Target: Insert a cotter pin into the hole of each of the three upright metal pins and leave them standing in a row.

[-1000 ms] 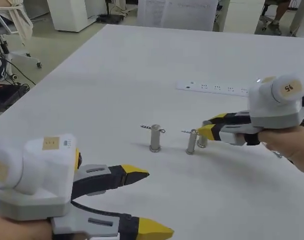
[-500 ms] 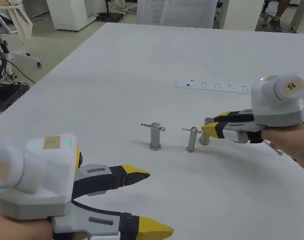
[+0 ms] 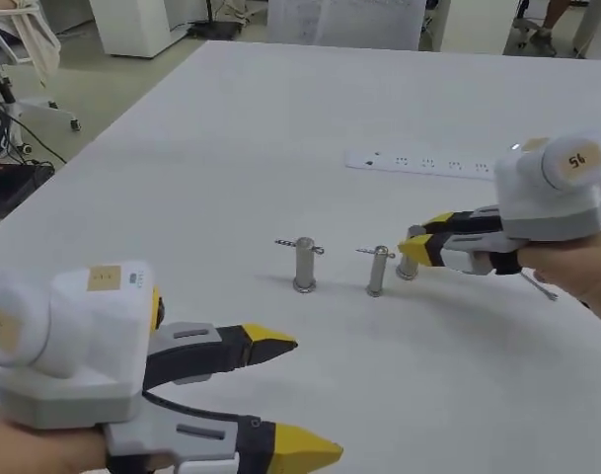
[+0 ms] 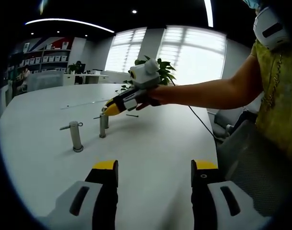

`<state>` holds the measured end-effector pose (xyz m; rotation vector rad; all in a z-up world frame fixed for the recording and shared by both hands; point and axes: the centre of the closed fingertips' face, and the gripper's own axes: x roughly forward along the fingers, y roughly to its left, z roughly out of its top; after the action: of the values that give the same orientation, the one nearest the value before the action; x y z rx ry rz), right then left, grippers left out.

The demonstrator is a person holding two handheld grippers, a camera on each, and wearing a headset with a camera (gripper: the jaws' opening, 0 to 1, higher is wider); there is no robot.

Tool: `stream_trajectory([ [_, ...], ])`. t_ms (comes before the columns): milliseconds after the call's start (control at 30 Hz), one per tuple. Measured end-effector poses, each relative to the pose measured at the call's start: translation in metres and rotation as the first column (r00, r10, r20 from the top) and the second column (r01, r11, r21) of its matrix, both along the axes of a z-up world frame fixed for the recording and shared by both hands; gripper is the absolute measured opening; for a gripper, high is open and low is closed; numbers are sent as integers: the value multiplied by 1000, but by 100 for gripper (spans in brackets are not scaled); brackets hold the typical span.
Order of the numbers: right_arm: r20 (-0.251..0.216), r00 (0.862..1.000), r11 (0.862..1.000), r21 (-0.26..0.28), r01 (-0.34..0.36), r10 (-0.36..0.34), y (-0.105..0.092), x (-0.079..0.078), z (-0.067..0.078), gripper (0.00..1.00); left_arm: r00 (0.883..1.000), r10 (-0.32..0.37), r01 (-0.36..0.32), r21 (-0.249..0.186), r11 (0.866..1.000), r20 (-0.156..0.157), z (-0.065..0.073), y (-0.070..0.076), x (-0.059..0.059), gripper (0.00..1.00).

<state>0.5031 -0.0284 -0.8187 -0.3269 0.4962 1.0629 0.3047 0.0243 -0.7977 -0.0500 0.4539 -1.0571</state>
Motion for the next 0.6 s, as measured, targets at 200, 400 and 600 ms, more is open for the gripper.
stream_trajectory([
  [200, 1, 1000, 1000, 14, 5, -5, 1, 2, 0, 16, 1000, 2, -2, 4, 1000, -1, -1, 2, 0, 60],
  [400, 16, 1000, 1000, 15, -12, 12, 1, 1, 0, 14, 1000, 7, -7, 0, 1000, -1, 0, 2, 2, 61],
  [600, 27, 999, 1000, 3, -25, 25, -2, -2, 1, 12, 1000, 7, -7, -1, 1000, -2, -1, 0, 2, 61],
])
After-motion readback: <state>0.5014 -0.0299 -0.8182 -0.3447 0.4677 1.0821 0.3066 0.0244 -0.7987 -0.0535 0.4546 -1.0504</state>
